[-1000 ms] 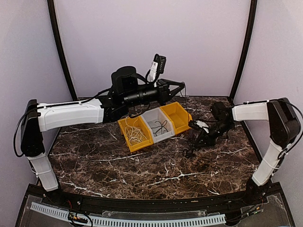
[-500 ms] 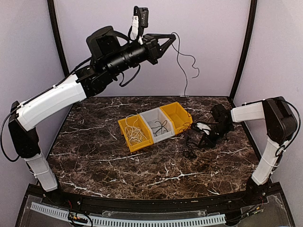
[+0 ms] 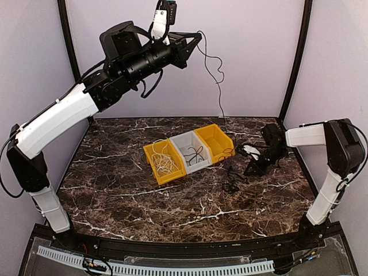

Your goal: Untangle the cables

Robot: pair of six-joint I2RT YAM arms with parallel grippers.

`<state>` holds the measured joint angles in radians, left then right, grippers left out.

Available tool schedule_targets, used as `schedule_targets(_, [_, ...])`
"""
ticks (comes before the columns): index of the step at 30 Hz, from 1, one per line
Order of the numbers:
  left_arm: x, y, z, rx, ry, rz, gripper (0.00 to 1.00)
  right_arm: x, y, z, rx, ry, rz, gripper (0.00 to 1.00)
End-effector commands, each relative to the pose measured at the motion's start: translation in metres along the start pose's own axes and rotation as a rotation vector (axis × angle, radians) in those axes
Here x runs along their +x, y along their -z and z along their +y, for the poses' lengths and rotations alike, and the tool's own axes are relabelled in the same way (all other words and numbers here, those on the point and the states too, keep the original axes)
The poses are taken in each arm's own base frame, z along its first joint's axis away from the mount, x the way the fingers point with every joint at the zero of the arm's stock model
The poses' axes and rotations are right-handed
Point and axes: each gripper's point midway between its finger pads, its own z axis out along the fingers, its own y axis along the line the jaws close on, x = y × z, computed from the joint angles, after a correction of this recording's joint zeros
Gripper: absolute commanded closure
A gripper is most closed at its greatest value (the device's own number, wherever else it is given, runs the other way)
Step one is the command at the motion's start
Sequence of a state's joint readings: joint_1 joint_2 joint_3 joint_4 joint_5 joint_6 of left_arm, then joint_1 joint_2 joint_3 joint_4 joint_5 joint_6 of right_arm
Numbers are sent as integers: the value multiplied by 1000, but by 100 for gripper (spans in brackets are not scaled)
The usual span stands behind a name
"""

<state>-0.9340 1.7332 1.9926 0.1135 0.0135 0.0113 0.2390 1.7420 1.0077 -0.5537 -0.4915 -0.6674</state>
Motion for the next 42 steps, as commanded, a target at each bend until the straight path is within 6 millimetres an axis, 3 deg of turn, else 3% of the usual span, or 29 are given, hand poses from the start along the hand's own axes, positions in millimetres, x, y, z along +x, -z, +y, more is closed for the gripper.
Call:
schedule_targets(1, [-54,17,22,-113,32,-116,100,1,1,-4,17,-11,3,96])
schedule_targets(4, [-80,20,25,-125,68,-177,100,5,-2,-7,30,-18,21,96])
schedule_targets(8, [-95,21,24,-118,74,-216,100,-3,6,-2,14,-11,-3,94])
schedule_targets(11, [-91,18,21,-99,91,-209,100,-26,27,10,-11,34,-87,87])
schedule_targets(14, [-85,15,18,-84,93,-192,100,-52,49,12,31,84,-169,70])
schedule_targets(18, [-76,14,26,-131,70,-163,100,-81,75,11,71,114,-239,63])
schedule_targets(23, [-43,10,38,-202,53,-76,100,-95,90,17,71,121,-298,60])
schedule_targets(30, [11,9,54,-264,77,39,100,-68,73,11,131,91,-264,59])
schedule_targets(42, [89,12,105,-325,223,154,100,-56,61,3,153,70,-227,59])
